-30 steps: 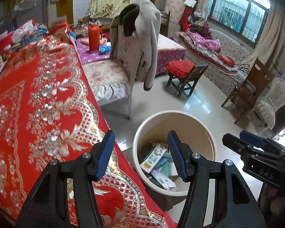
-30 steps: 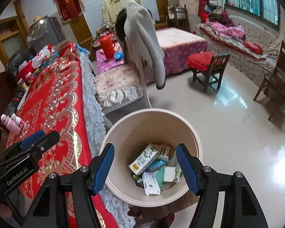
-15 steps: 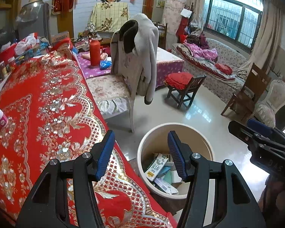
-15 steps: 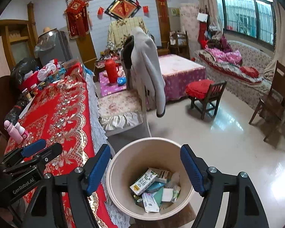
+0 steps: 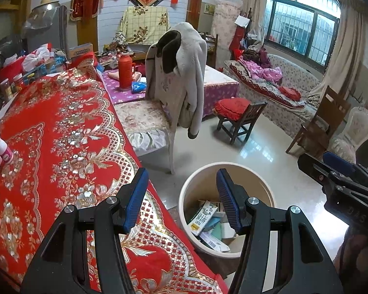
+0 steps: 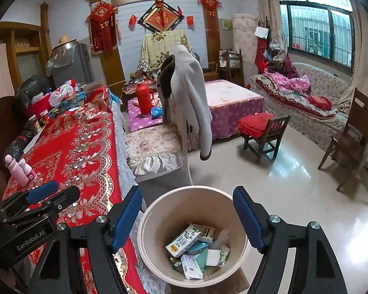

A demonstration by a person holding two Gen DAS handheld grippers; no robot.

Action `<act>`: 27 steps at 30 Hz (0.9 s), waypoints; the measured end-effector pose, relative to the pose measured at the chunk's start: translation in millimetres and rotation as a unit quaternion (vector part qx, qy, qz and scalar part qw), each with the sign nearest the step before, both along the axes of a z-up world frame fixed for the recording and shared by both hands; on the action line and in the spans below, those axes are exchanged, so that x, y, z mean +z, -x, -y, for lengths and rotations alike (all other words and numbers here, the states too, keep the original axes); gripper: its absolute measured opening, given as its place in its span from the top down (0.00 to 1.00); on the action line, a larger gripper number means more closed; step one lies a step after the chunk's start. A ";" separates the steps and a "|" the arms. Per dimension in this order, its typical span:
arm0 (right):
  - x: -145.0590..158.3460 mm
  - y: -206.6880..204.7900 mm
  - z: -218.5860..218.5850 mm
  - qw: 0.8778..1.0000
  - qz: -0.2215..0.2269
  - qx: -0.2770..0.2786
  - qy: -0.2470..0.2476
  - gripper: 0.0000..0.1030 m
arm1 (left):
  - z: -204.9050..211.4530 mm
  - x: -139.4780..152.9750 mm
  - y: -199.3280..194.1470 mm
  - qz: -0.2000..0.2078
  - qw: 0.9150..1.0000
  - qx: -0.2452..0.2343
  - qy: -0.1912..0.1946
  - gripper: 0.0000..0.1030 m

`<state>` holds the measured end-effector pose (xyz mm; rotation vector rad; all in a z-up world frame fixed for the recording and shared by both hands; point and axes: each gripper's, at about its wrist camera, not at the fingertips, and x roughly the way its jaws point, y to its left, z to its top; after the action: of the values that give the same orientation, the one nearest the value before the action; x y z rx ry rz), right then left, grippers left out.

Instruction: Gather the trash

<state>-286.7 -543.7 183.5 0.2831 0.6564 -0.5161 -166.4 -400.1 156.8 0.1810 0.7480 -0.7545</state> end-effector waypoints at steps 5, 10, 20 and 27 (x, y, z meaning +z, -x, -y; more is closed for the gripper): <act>-0.5 -2.1 0.5 1.000 0.001 0.001 -0.005 0.28 | -0.2 0.4 0.3 0.000 1.000 0.000 0.000 0.45; -1.7 -0.7 2.8 1.000 0.000 0.000 -0.005 0.28 | -0.1 0.3 0.6 0.000 1.000 0.001 0.001 0.45; -4.9 -3.0 6.0 1.000 -0.011 0.003 -0.008 0.28 | 2.2 -2.4 -0.1 -0.001 1.000 -0.001 -0.002 0.45; -8.2 -6.6 7.2 1.000 -0.017 0.005 -0.013 0.28 | 3.4 -4.6 -2.1 -0.004 1.000 -0.002 -0.003 0.45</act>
<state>-280.1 -550.9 175.3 0.2962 0.6973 -0.5049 -164.4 -403.5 152.2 0.1859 0.7573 -0.7565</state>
